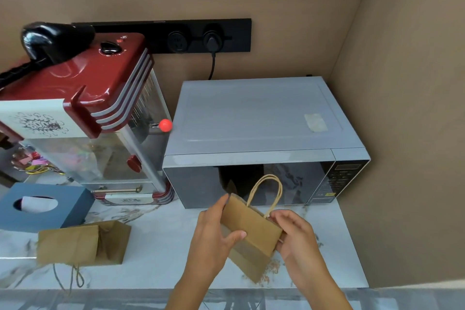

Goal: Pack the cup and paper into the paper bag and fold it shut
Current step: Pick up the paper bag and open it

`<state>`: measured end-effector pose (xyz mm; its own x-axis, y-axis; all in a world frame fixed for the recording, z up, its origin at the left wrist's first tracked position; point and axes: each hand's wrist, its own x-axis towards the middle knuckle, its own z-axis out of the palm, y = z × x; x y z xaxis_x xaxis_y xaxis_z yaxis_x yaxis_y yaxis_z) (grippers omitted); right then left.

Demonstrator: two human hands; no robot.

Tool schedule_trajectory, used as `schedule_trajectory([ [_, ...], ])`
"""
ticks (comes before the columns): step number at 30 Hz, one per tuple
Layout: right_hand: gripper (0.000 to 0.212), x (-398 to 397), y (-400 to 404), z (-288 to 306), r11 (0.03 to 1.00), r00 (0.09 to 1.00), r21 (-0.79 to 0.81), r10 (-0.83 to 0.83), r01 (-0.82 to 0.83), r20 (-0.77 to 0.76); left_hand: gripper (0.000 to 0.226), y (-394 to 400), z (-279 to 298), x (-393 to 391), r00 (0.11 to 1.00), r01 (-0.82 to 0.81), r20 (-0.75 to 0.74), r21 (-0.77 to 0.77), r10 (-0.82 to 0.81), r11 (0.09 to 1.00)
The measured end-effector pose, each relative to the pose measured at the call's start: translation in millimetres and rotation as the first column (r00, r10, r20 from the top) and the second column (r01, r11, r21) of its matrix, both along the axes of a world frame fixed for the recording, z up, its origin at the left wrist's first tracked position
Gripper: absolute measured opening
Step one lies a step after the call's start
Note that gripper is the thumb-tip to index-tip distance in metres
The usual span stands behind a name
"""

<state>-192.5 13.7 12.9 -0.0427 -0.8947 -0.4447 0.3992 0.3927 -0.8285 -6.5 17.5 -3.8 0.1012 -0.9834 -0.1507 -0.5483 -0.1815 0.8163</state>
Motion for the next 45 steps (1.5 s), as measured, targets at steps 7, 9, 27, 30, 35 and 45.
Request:
schedule_trajectory([
  [7,0.010,4,14,4,0.973,0.976,-0.095,0.207,-0.212,-0.065,0.088,12,16,-19,0.996,0.016,-0.093,0.061,-0.010,0.998],
  [9,0.015,8,18,5,0.959,0.965,-0.116,0.248,-0.257,-0.081,0.092,15,26,-24,0.969,0.024,-0.247,0.131,0.009,0.991],
  [27,0.026,11,18,-4,0.967,0.967,-0.055,0.251,-0.249,0.034,0.030,8,44,-2,0.804,-0.017,-0.523,0.458,0.285,0.889],
  [30,0.033,16,13,4,0.961,0.926,-0.065,0.237,-0.267,-0.294,0.030,5,46,1,0.913,0.017,-0.376,0.424,0.159,0.905],
  [35,0.074,1,13,23,0.946,0.765,-0.172,0.106,-0.273,-0.635,0.037,-11,50,27,0.999,0.030,0.010,0.314,-0.035,0.949],
  [45,0.048,2,29,55,0.710,-0.104,0.162,0.125,-0.686,-0.987,0.018,-36,62,24,0.953,0.084,0.288,0.055,-0.097,0.995],
])
